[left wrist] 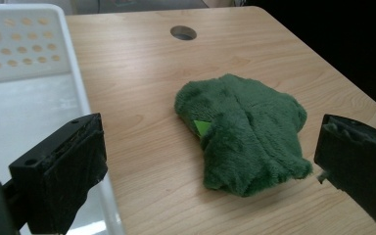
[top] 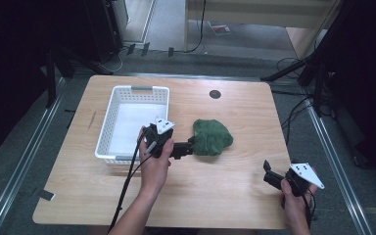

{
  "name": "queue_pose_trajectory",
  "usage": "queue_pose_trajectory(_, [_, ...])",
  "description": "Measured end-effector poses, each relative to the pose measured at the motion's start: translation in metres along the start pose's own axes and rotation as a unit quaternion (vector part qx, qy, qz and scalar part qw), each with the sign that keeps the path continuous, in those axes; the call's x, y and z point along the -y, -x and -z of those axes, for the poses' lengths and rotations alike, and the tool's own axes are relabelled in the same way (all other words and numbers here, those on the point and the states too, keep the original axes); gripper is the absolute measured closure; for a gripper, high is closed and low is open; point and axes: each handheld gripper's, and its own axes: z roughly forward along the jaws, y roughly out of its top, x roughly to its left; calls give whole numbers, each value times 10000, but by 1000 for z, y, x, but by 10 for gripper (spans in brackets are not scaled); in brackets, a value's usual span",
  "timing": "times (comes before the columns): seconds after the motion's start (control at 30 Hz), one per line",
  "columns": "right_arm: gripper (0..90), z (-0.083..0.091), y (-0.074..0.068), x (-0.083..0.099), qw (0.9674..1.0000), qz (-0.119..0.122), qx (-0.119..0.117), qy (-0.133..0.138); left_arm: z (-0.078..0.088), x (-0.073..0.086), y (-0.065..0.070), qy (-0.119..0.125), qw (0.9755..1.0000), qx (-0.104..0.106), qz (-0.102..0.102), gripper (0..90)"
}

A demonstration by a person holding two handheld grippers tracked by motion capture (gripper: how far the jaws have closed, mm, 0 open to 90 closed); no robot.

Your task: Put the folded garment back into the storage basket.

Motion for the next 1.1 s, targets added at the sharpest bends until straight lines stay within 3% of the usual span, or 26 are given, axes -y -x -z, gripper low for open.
queue_pose_trajectory(0.33, [0, 0, 0, 0, 10000, -11, -11, -10, -26, -4, 26, -224, 9997, 17, -135, 0])
queue_pose_trajectory(0.5, [0, 0, 0, 0, 10000, -28, -31, -9, -47, -5, 44, -430, 9988, 43, -238, 0])
queue_pose_trajectory(0.63, [0, 0, 1, 0, 10000, -26, -42, -3, -58, -2, 49, -549, 9980, 96, -297, 0])
queue_pose_trajectory(0.9, [0, 0, 0, 0, 10000, -47, -51, -3, -87, 7, 55, -881, 9959, 69, -183, 0])
queue_pose_trajectory(1.1, [0, -1, 0, 0, 10000, -53, -51, -11, -100, 10, 58, -1016, 9947, 45, -144, 0])
